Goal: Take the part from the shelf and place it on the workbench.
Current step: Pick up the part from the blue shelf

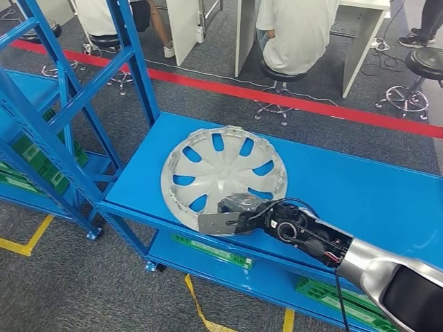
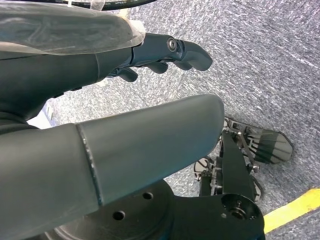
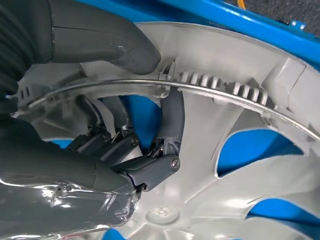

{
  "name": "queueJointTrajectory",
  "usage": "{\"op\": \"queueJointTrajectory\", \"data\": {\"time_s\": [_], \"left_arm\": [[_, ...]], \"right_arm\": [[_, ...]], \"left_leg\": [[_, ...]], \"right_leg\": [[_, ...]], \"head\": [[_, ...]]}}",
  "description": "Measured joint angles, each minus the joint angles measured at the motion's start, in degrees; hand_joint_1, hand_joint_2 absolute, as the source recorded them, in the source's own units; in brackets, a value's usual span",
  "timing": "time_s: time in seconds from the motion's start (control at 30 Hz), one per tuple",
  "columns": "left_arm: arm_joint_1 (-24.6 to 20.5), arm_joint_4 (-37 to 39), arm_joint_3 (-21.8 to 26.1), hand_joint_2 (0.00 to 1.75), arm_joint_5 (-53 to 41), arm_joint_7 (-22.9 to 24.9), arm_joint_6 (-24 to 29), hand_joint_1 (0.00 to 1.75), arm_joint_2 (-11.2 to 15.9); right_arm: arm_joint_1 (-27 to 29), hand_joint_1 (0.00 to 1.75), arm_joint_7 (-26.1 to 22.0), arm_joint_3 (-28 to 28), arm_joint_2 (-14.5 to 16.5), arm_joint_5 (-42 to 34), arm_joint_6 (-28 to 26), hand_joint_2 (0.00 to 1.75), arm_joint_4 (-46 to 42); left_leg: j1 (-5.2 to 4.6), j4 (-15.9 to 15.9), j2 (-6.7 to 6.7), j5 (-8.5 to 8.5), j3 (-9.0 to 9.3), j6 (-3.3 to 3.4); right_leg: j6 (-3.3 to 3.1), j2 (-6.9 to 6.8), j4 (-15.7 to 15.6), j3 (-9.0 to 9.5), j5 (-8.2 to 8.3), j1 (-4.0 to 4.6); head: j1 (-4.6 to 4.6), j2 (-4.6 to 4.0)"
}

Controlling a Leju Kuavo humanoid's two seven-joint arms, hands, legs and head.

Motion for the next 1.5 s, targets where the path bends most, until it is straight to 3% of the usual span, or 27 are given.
{"op": "queueJointTrajectory", "data": {"time_s": [0.4, 0.53, 0.83, 1.27, 1.37, 1.5], "left_arm": [[0.03, 0.0, -0.01, 0.0, 0.52, -0.08, 0.28, 0.0, 0.0], [0.03, 0.0, -0.01, 1.75, 0.82, -0.36, 0.23, 0.0, 0.02], [0.03, 0.0, -0.01, 1.75, 0.72, -3.07, 1.81, 0.0, 0.13], [0.03, 0.0, -0.03, 1.75, 0.73, -3.37, 2.96, 0.0, 0.13], [0.04, 0.0, -0.03, 1.75, 2.09, -3.66, 3.27, 0.0, 0.13], [0.14, 0.0, -0.02, 1.75, 3.49, -3.67, 3.88, 0.0, 0.11]], "right_arm": [[-0.05, 1.75, 0.98, 0.77, -0.22, 0.25, -0.1, 1.75, -1.46], [-0.09, 1.75, 1.03, 1.04, -0.32, 0.26, -0.29, 1.75, -1.51], [-0.13, 1.75, 1.28, 1.36, -0.58, 0.5, -0.92, 1.75, -2.24], [0.01, 1.75, 0.85, 1.54, -0.68, 0.46, -2.0, 1.75, -2.44], [0.72, 1.75, -3.31, 1.22, -0.66, -1.29, -7.02, 1.75, -2.61], [2.92, 1.75, -16.13, -1.7, -0.55, -11.13, -17.24, 1.75, -4.05]], "left_leg": [[0.01, -0.01, 0.0, 0.0, 0.0, 0.0], [0.01, -0.01, 0.0, 0.0, -0.01, 0.0], [0.0, -0.01, 0.01, 0.0, -0.01, 0.0], [0.0, -0.01, 0.01, 0.0, -0.01, 0.0], [0.0, -0.01, 0.0, 0.0, -0.03, 0.0], [0.0, -0.01, -0.02, 0.0, -0.07, 0.0]], "right_leg": [[0.0, -0.01, 0.0, -0.01, 0.0, 0.01], [0.0, -0.01, 0.0, -0.01, 0.0, 0.01], [0.0, -0.01, 0.0, -0.02, 0.0, 0.01], [0.0, -0.01, 0.0, -0.02, 0.0, 0.01], [0.0, -0.03, 0.0, -0.02, 0.0, 0.01], [0.0, -0.04, 0.01, 0.0, 0.0, 0.01]], "head": [[-0.06, 0.0], [-0.06, 0.0], [-0.03, 0.0], [-0.06, 0.0], [-0.06, 0.0], [-0.03, 0.0]]}}
